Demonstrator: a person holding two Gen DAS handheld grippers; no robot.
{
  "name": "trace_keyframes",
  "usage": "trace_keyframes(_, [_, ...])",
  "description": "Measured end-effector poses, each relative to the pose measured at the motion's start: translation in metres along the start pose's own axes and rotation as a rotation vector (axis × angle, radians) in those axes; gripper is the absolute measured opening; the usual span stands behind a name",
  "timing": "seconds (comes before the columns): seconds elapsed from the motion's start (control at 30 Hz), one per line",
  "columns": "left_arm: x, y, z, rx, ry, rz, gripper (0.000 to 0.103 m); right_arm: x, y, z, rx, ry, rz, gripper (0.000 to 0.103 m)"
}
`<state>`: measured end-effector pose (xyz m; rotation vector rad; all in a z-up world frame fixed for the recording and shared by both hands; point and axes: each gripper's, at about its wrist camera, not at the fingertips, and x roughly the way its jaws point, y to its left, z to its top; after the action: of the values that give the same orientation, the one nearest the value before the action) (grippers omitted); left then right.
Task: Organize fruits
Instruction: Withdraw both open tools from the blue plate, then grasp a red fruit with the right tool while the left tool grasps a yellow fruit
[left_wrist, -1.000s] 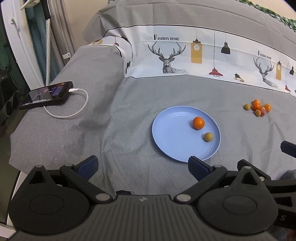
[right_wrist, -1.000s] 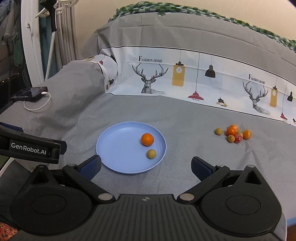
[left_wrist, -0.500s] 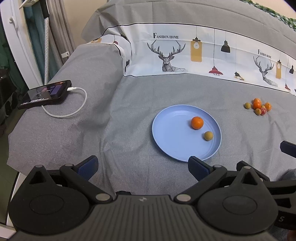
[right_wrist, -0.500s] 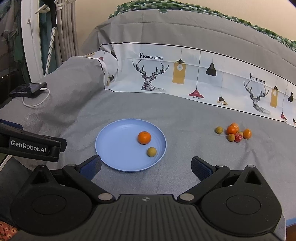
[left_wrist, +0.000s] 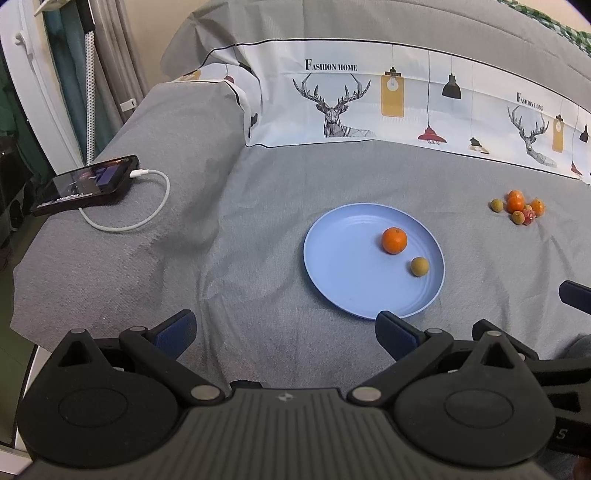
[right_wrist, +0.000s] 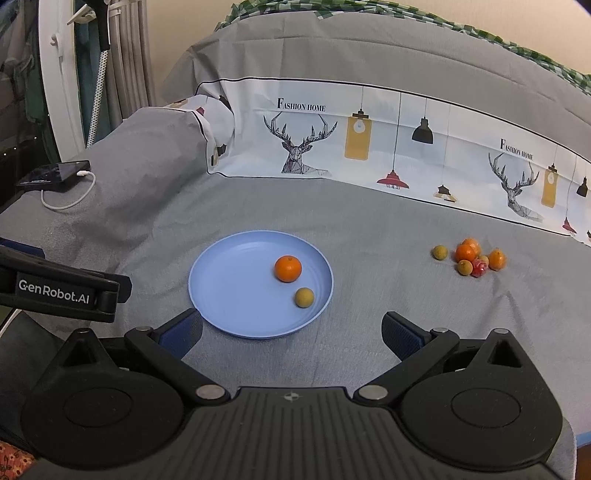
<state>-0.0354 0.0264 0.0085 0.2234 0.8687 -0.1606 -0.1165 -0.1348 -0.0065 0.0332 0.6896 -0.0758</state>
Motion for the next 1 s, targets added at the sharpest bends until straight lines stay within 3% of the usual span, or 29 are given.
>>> trace_keyframes(0.63, [0.019,-0.013,0.012,0.036,0.048,0.011,0.103,0.020,-0.015,-0.003,0.058,0.029,0.009,0.102])
trace_keyframes(1.0, [0.044,-0.047,0.039,0.091,0.099,-0.025,0.103,0.035,-0.060,-0.004,0.171,0.002,-0.058,0.102])
